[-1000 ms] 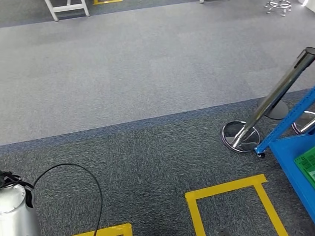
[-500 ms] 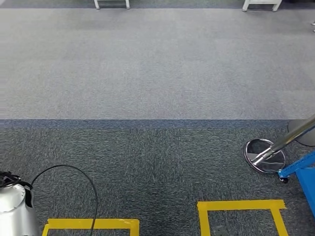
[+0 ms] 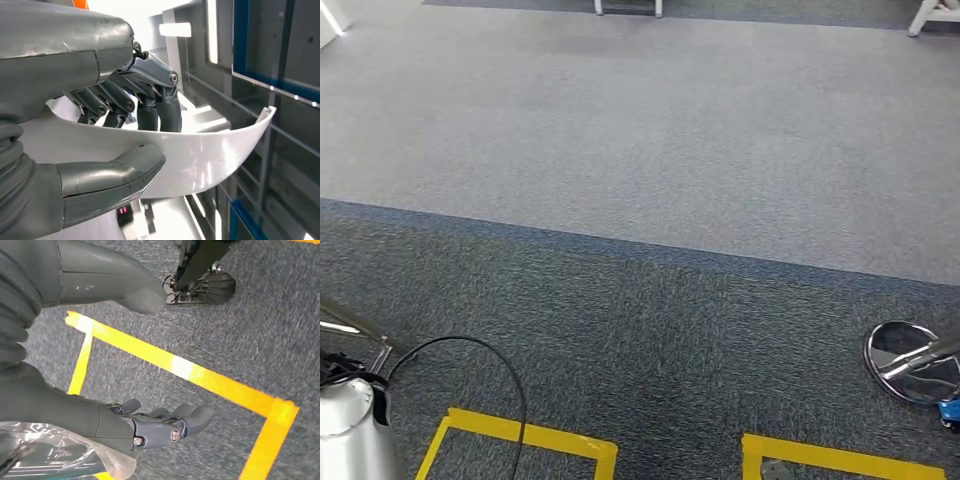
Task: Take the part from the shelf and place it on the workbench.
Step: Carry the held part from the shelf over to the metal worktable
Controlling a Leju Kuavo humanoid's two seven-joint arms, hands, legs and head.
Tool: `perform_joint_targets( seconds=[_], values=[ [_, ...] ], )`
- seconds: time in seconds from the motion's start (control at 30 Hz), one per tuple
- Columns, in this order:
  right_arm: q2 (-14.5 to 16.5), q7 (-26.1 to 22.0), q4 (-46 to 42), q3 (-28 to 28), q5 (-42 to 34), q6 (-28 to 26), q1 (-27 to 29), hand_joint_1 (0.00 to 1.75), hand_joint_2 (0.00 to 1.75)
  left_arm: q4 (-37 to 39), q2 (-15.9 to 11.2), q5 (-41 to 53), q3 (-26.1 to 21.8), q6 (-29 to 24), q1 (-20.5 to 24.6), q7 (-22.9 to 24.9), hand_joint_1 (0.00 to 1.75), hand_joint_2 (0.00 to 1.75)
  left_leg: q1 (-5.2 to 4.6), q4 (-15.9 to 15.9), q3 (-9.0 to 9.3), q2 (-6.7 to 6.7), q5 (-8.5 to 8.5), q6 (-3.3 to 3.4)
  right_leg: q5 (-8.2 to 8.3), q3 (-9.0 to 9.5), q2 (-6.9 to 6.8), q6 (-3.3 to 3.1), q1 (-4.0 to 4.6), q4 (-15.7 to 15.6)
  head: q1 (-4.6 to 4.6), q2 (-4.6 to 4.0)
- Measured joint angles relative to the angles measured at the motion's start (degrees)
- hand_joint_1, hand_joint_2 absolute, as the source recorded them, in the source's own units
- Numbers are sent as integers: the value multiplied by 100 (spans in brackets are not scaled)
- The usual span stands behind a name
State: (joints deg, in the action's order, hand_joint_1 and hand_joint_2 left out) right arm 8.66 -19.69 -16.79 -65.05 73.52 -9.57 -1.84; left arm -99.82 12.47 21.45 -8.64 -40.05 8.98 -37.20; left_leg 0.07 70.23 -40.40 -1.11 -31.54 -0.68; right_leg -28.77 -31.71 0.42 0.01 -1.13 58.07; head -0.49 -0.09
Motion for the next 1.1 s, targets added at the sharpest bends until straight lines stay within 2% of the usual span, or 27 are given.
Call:
perform_joint_targets(
  seconds=[0.03, 0.07, 0.1, 0.13, 0.2, 0.23, 0.27, 0.33, 0.37, 0.43, 0.47, 0.5, 0.53, 0.57, 0.6, 0.63, 0.67, 0.7, 0.73, 0.77, 0.8, 0.87, 0.93, 1.0, 1.03, 1.07, 1.1],
  values=[
    [0, 0, 0, 0, 5, 1, 3, 0, 175, 0, 1, -4, -2, 0, -14, 0, 175, 175, 14, 318, -156, 33, -108, -17, -14, 8, -89, -7, 5, 1, -1, 0],
    [0, 0, 0, 0, 8, 2, 4, 0, 175, 0, 1, -9, -6, 0, -27, 0, 175, 175, 25, 474, -233, 49, -119, -29, -28, 17, -175, -7, 6, 1, -2, 0],
    [0, 0, 1, 1, 11, 3, 2, 0, 175, 0, -1, -12, -11, 0, -36, 0, 175, 175, 34, 396, -195, 65, -17, -34, -44, 32, -256, 0, 7, 2, -4, 0],
    [0, 0, 1, 1, 13, 4, 0, 0, 175, 0, -1, -11, -15, 0, -40, 0, 175, 175, 38, 97, -42, 106, 173, -32, -63, 57, -331, 11, 6, 2, -3, 0],
    [0, 0, 2, 2, 16, 6, -5, 0, 175, 1, 0, -10, -20, 1, -37, 0, 175, 175, 8, -687, 354, 343, 495, -1, -114, 114, -462, 54, 24, 7, -6, 0],
    [0, 1, 2, 2, 19, 6, -7, 0, 175, 1, 1, -8, -20, 3, -35, -1, 175, 175, -17, -948, 484, 449, 561, 30, -137, 134, -519, 83, 39, 9, -2, 0],
    [0, 3, 2, 2, 22, 7, -9, 0, 175, 1, 2, -7, -21, 4, -36, -1, 175, 175, -43, -1071, 539, 514, 557, 63, -158, 151, -574, 113, 54, 7, 2, 0],
    [0, 6, 3, 2, 32, 9, -18, 0, 175, -1, -1, -3, -33, 4, -42, -2, 175, 175, -69, -1103, 547, 421, 535, 143, -191, 197, -695, 178, 59, -17, 11, 0],
    [0, 7, 4, 3, 39, 11, -25, 0, 175, -2, -1, -1, -39, 3, -43, -3, 175, 175, -63, -1126, 559, 354, 541, 180, -227, 210, -668, 212, 49, -6, 20, 0],
    [0, 6, 6, 4, 50, 21, -37, 0, 175, -4, 5, -1, -43, 3, -30, -6, 175, 175, -32, -1170, 588, 232, 562, 256, -415, 84, -404, 260, 26, 275, 46, 0],
    [0, 7, 8, 4, 56, 29, -37, 0, 175, -3, 13, -3, -42, 3, -29, -8, 175, 175, -22, -1177, 592, 175, 566, 281, -574, -95, -222, 269, 17, 612, 66, 0],
    [0, 7, 11, 4, 61, 37, -30, 0, 175, -2, 18, -8, -41, 3, -29, -9, 175, 175, -21, -1176, 590, 110, 565, 299, -736, -317, -111, 273, 14, 1021, 77, 0],
    [0, 9, 16, 4, 66, 44, -21, 0, 175, 0, 22, -15, -41, 3, -35, -9, 175, 175, -24, -1175, 591, 36, 563, 308, -844, -540, -67, 276, 15, 1395, 85, 0],
    [0, 10, 20, 4, 69, 49, -11, 0, 175, 1, 23, -24, -42, 3, -41, -9, 175, 175, -29, -1174, 595, -43, 562, 311, -851, -702, -51, 275, 16, 1619, 84, 0],
    [0, 9, 23, 4, 71, 51, -6, 0, 175, 2, 22, -32, -43, 3, -43, -9, 175, 175, -33, -1173, 602, -123, 560, 311, -730, -756, -42, 268, 17, 1606, 85, 0],
    [-1, 9, 24, 4, 72, 52, -5, 0, 175, 2, 22, -39, -43, 3, -44, -9, 175, 175, -33, -1172, 612, -202, 558, 307, -511, -702, -19, 255, 17, 1368, 85, 0],
    [-2, 8, 24, 4, 72, 52, -7, 0, 175, 2, 23, -44, -43, 3, -43, -9, 175, 175, -30, -1170, 622, -276, 553, 299, -251, -562, 55, 239, 12, 971, 85, 0],
    [-5, 6, 25, 5, 74, 54, -9, 0, 175, 3, 23, -46, -42, 3, -41, -9, 175, 175, -34, -1162, 623, -343, 546, 283, -64, -406, 190, 222, 1, 577, 85, 0],
    [-8, 6, 27, 5, 77, 55, -12, 0, 175, 5, 24, -48, -41, 3, -37, -9, 175, 175, -31, -1151, 614, -404, 541, 263, 44, -267, 305, 208, -9, 275, 81, 0],
    [-10, 7, 29, 5, 81, 58, -15, 0, 175, 9, 24, -50, -40, 3, -35, -12, 175, 175, -24, -1144, 598, -461, 542, 235, 76, -181, 395, 196, -10, 103, 79, 0],
    [-11, 8, 32, 5, 85, 61, -17, 0, 175, 13, 24, -51, -43, 3, -35, -15, 175, 175, -13, -1144, 580, -520, 551, 198, 52, -141, 419, 181, -4, 58, 77, 0],
    [-10, 11, 37, 4, 91, 65, -21, 0, 175, 17, 22, -52, -49, 3, -41, -25, 175, 175, 9, -1147, 562, -579, 561, 126, 66, -101, 305, 128, 0, 20, 79, 0],
    [-10, 9, 43, 4, 93, 65, -21, 0, 175, 18, 17, -52, -54, 1, -24, -33, 175, 175, -6, -919, 462, -349, 406, 68, 81, -57, 160, 53, -11, -31, 45, 0],
    [-11, 7, 45, 4, 99, 65, -14, 0, 175, 21, 16, -52, -55, 0, -6, -37, 175, 175, -6, -259, 164, -53, 64, 23, 69, -26, 0, 0, -3, -50, 9, 0],
    [-11, 9, 46, 4, 104, 65, -11, 0, 175, 23, 17, -53, -57, 1, -7, -36, 175, 175, 7, 109, -11, 1, -81, 2, 59, -20, -80, -12, 2, -49, 8, 0],
    [-11, 11, 48, 4, 109, 65, -10, 0, 175, 25, 17, -54, -59, 1, -15, -36, 175, 175, 23, 360, -134, 27, -145, -15, 48, -13, -158, -16, 5, -48, 6, 0],
    [-10, 14, 51, 4, 114, 65, -9, 0, 175, 26, 16, -55, -62, 1, -21, -35, 175, 175, 37, 416, -163, 46, -101, -29, 35, -4, -237, -13, 5, -47, 5, 0]
  ],
)
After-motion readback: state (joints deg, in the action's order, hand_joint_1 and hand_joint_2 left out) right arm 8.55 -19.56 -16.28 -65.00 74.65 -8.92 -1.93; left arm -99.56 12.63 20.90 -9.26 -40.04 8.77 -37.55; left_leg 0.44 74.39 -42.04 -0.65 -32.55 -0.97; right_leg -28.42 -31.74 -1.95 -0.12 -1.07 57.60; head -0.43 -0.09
